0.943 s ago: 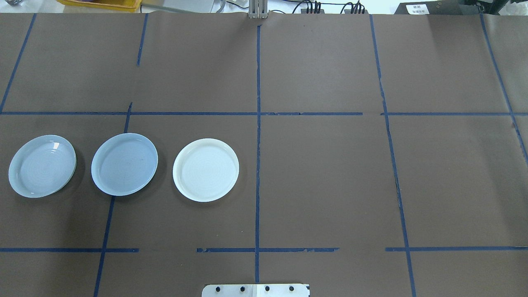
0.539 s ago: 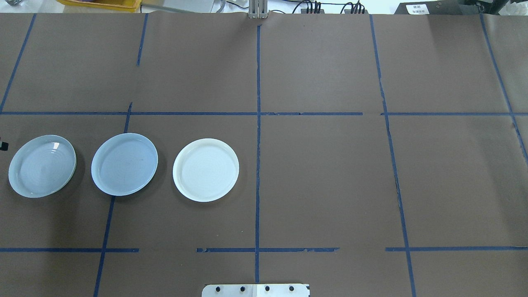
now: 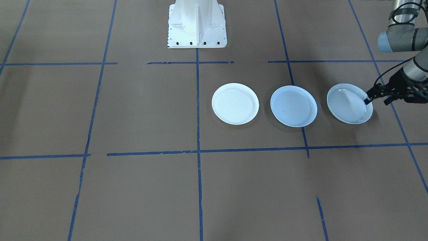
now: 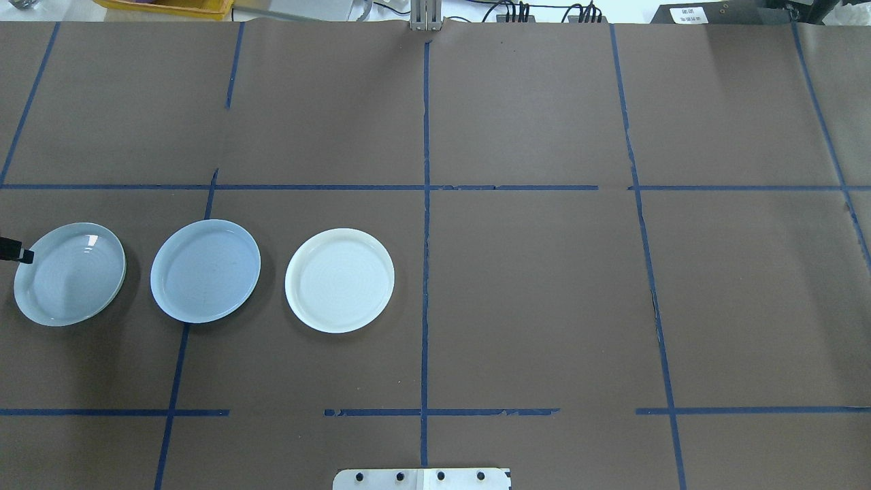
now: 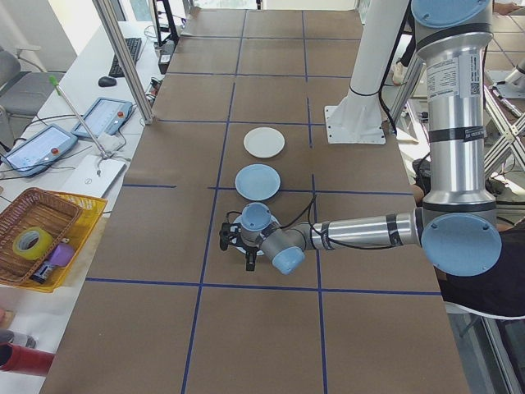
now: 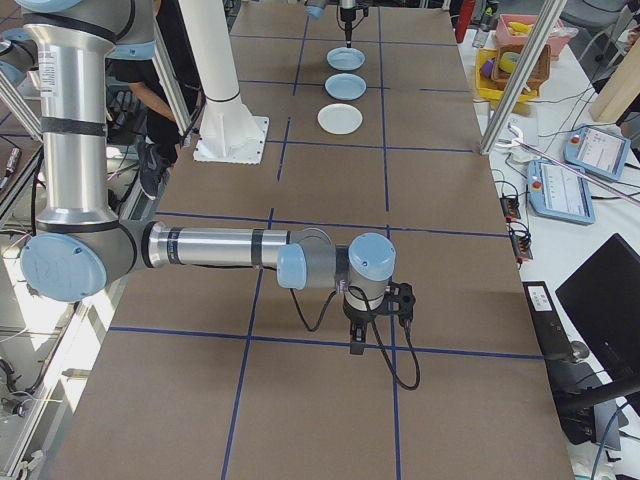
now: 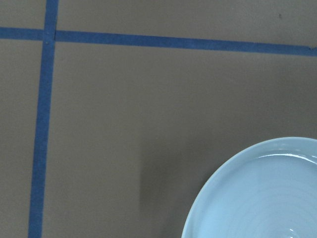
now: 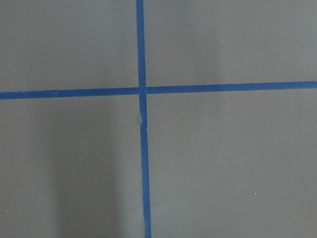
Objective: Stack plate in center
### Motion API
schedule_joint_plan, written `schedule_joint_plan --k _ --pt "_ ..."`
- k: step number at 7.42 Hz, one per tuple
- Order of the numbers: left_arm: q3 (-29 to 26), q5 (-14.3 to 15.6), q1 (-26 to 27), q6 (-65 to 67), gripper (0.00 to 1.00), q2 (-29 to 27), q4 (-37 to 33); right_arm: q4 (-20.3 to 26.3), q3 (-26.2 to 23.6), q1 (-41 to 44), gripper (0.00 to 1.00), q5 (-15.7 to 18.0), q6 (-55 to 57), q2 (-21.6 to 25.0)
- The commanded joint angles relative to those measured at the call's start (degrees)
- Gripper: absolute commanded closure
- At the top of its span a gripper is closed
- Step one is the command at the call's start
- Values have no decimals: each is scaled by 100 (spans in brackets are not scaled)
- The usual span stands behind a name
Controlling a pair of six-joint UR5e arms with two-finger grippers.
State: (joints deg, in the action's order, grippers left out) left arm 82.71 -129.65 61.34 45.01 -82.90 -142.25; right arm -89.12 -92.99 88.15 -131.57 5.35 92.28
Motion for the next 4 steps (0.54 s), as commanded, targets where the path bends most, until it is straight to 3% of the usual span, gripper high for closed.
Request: schedule_joint_plan --k 1,2,4 --pt "0 1 -131 -10 0 -6 -4 0 0 0 0 0 -7 0" --pt "-9 1 -131 -19 3 -6 -4 0 0 0 0 0 1 0" --pt "-18 1 -149 -28 29 -15 -4 0 0 0 0 0 1 0"
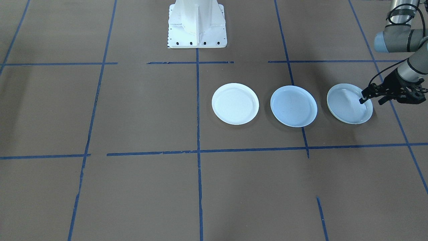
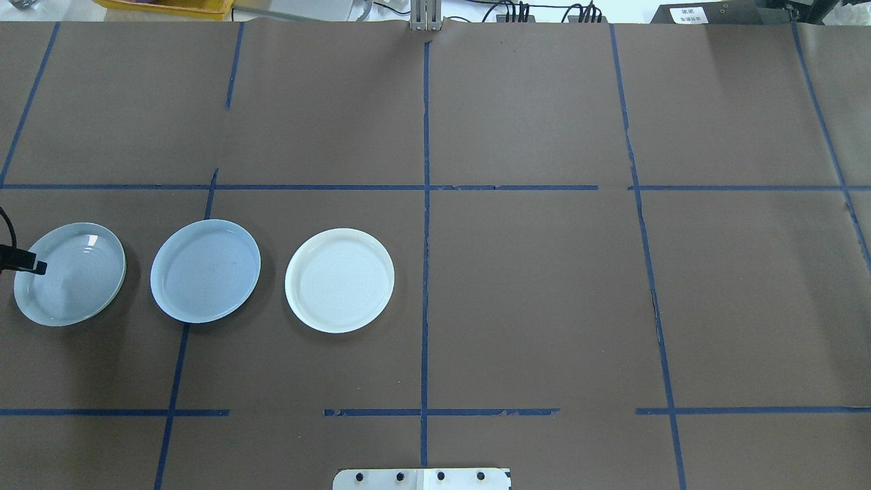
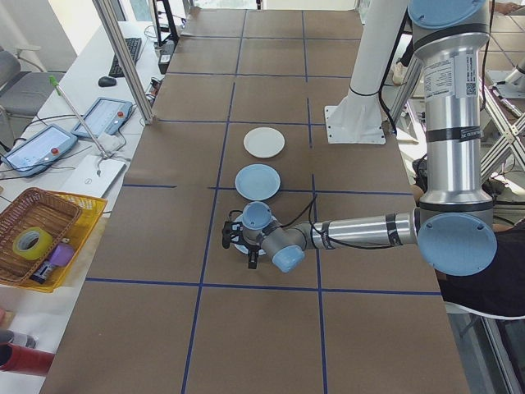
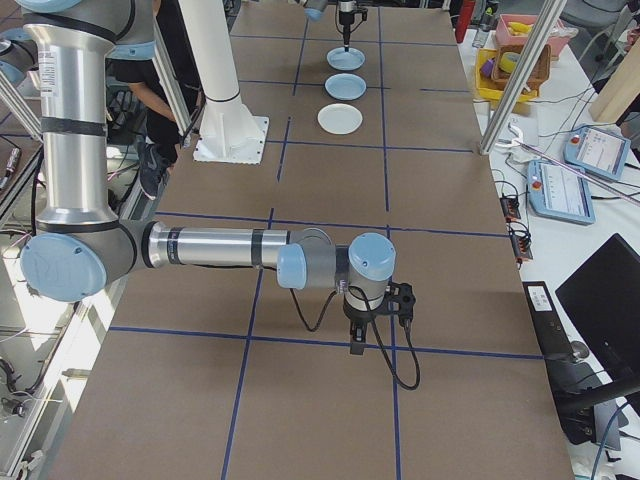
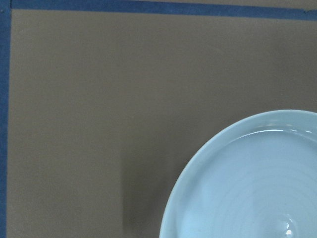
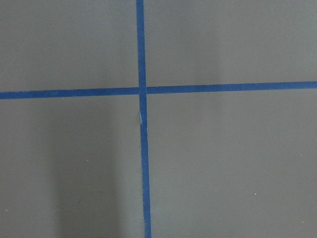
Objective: Stack plate in center
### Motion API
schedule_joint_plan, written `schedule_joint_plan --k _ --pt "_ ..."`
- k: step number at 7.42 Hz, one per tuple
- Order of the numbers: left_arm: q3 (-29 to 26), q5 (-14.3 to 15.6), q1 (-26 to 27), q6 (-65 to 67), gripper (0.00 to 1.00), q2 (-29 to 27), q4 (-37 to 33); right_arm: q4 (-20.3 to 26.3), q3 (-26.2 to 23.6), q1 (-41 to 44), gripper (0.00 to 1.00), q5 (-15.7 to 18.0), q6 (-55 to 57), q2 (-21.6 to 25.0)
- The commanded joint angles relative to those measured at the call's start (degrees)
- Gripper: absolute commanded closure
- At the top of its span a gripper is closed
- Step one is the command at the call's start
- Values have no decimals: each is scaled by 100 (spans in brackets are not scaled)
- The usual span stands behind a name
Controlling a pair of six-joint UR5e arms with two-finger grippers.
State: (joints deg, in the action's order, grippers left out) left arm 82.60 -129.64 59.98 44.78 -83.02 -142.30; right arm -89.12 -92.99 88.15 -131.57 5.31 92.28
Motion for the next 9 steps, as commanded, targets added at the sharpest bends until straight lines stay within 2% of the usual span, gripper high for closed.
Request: schedule_joint_plan --k 1,3,4,8,9 --pt "-42 0 -47 -5 34 -21 0 0 0 0 0 9 -4 0" --pt "-42 0 -48 -5 36 -30 0 0 0 0 0 0 5 0" --pt "-42 0 -48 -5 41 -30 0 0 0 0 0 9 -4 0" --pt "-42 0 -48 -31 95 -30 -17 0 0 0 0 9 5 0" --pt "-42 0 -48 -31 100 -21 -26 0 0 0 0 0 -4 0"
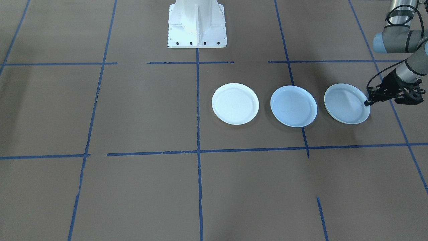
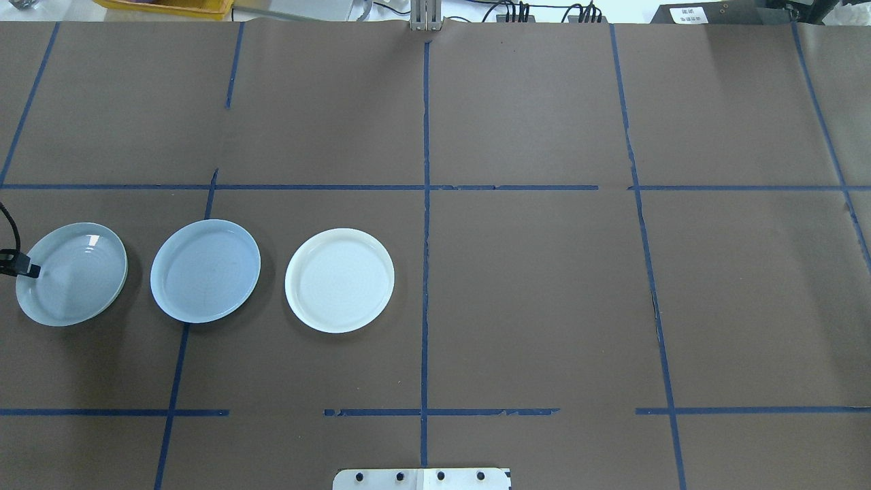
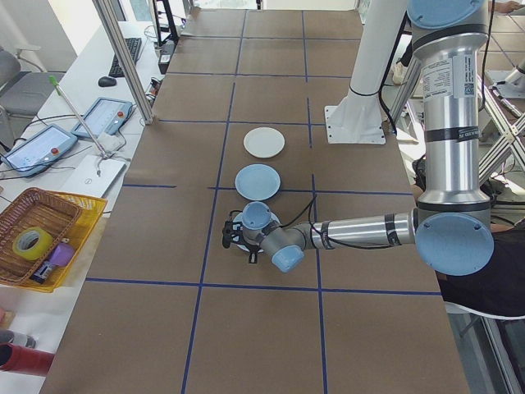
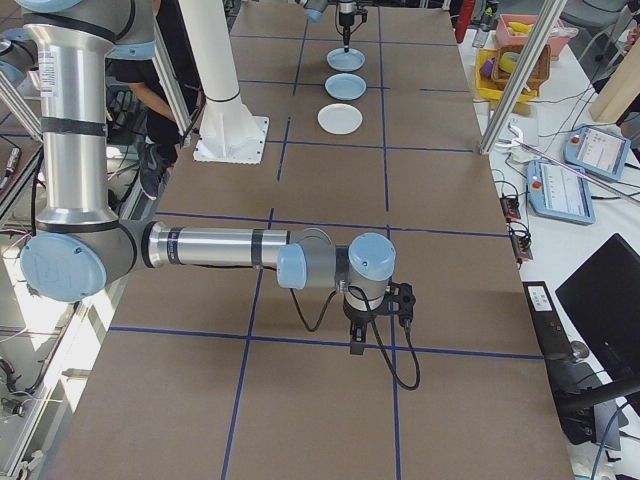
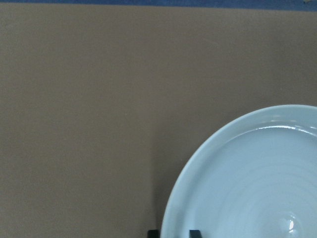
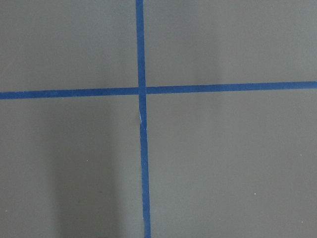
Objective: Stack plate in center
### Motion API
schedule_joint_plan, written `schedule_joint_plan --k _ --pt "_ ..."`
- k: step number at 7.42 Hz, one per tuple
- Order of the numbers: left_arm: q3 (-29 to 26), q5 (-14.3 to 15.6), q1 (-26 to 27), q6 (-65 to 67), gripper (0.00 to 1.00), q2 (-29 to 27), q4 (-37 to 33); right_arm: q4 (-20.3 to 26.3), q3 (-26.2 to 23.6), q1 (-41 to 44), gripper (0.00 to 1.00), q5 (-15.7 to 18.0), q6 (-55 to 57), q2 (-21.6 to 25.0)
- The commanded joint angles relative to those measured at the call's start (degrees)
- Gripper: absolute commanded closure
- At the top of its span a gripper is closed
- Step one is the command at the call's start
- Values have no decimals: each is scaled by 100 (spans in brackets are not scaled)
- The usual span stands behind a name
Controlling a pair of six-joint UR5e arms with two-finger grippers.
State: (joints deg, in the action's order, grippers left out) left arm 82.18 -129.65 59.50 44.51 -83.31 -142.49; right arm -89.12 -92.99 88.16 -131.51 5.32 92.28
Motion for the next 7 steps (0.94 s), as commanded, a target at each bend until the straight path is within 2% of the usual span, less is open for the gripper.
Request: schedule_joint_plan --k 1,5,6,7 --pt "0 1 0 -4 100 8 -7 0 0 -1 0 -6 4 0" --pt "174 -95 44 -30 100 78 -78 0 0 -1 0 -6 4 0" --pt "332 -261 114 -178 100 122 -17 0 0 -1 0 -6 4 0" --pt "351 -576 271 -371 100 218 -16 0 0 -1 0 -6 4 0"
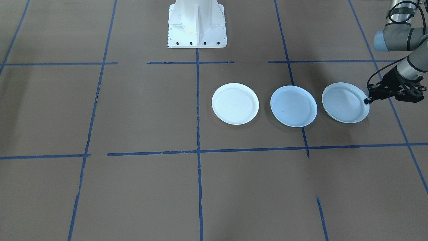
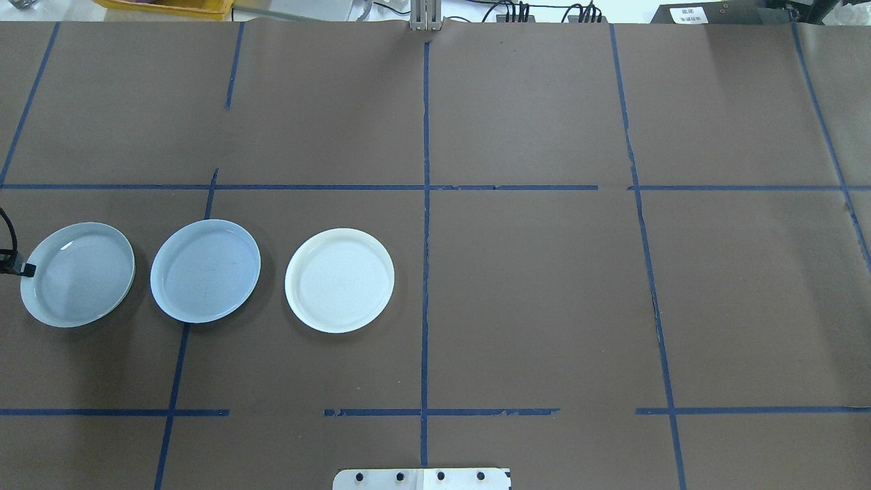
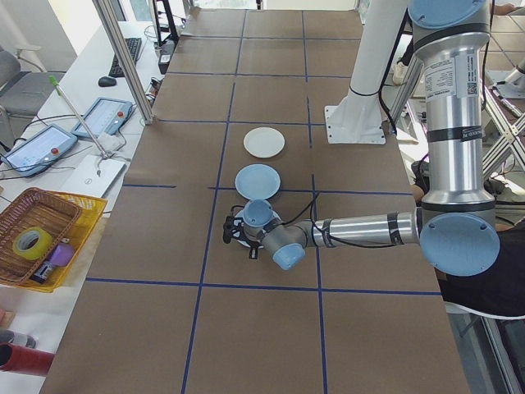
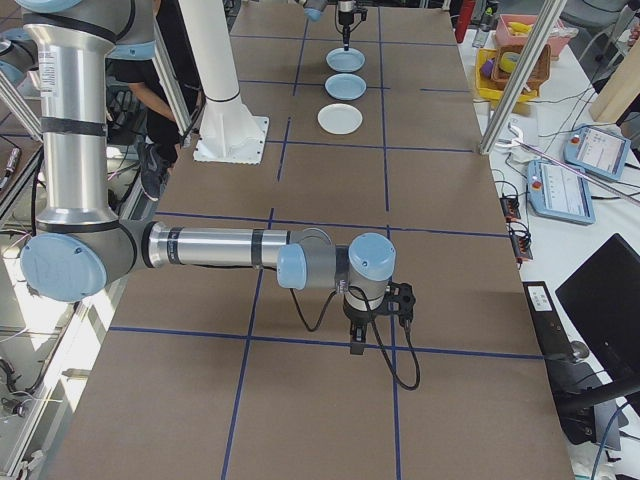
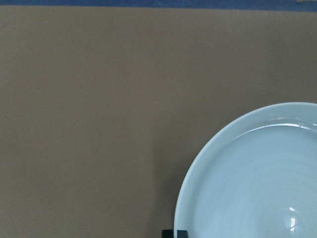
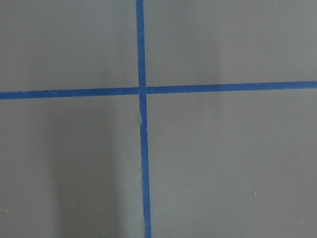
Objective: Stack plate in center
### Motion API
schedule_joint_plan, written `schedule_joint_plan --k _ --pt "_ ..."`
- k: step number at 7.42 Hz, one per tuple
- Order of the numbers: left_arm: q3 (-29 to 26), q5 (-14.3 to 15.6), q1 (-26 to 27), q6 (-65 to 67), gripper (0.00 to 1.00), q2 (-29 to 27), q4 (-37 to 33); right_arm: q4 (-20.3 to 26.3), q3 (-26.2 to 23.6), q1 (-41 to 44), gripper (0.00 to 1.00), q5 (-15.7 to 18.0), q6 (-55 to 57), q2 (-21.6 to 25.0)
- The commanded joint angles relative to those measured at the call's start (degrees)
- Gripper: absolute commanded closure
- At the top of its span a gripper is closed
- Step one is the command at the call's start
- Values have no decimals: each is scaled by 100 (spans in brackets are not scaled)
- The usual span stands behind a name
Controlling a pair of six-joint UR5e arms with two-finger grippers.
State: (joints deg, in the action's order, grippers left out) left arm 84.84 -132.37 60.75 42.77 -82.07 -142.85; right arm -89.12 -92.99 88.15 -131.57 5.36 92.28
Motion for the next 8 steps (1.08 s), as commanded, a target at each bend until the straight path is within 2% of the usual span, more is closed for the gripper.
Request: schedule_joint_plan --k 1,3,5,7,8 --pt "103 -489 426 -373 100 104 29 0 0 0 0 0 0 0" --pt "112 -788 631 -419 100 104 38 0 0 0 0 8 0 0" --pt "252 -808 737 -253 100 69 125 0 0 0 0 0 0 0" --pt "654 -764 536 700 100 25 134 0 0 0 0 8 0 0" --pt "944 -755 213 1315 100 7 134 0 0 0 0 0 -9 0"
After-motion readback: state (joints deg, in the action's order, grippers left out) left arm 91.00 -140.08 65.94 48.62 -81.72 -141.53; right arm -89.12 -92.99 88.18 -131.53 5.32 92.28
